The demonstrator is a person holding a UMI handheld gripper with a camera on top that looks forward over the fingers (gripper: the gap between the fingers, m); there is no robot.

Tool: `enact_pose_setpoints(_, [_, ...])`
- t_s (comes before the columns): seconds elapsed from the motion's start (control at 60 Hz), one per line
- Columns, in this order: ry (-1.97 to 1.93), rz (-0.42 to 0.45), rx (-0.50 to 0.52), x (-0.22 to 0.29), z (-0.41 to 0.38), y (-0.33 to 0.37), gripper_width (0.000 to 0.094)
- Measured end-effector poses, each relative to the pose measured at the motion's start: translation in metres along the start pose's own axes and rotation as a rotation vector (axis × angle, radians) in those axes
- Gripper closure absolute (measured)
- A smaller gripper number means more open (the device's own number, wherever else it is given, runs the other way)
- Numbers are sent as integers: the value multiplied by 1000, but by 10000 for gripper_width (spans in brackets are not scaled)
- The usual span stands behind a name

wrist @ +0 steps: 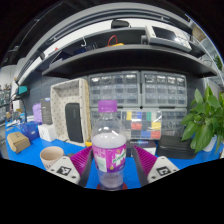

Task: Pour water

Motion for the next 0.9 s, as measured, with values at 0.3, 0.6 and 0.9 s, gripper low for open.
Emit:
enact_pose_setpoints(0.3, [-26,-117,-91,-39,-12,77,80])
enact_pose_setpoints(0.6, [-28,-151,-191,-49,-38,134,82])
enact_pose_setpoints(0.9, [-1,-107,-196,-24,-55,157,73])
Point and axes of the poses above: the point between the fingertips, and its own axes, seen from behind it with the camera up: z to the right, x up, y backward, against the way the camera looks, the point moved 2 cm from there along y, backward, against the way the camera looks, and after that the axes turned 7 degrees about y, right-handed, at the moved point
